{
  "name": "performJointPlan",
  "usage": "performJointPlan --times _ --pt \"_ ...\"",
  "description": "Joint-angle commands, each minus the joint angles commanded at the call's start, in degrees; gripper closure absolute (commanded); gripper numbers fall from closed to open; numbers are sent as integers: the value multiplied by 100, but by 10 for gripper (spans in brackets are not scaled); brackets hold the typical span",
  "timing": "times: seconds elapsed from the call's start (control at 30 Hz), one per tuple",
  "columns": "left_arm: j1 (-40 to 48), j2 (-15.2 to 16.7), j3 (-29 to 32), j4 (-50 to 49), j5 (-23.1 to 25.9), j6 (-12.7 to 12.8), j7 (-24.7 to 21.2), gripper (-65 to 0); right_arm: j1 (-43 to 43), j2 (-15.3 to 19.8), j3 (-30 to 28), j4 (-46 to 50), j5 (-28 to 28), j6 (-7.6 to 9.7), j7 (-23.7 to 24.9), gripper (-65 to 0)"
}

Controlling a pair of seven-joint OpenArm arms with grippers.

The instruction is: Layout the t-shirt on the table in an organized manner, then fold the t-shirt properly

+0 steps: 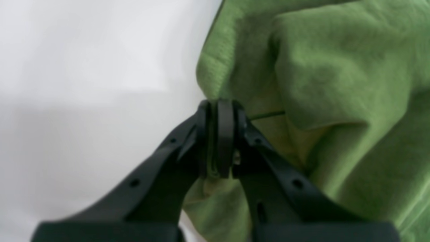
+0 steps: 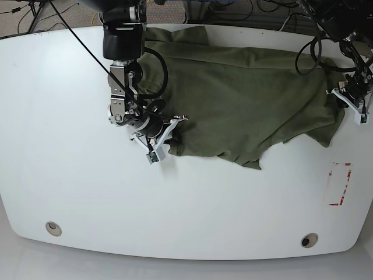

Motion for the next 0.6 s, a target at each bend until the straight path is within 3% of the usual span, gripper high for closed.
performJointPlan --times 0.23,0.6 --pt "290 149 0 1099 -9 0 44 0 -325 0 0 1037 0 0 -448 -3" --pt "141 255 132 2752 -9 0 730 0 -527 44 -9 2497 -9 0 -1002 -3"
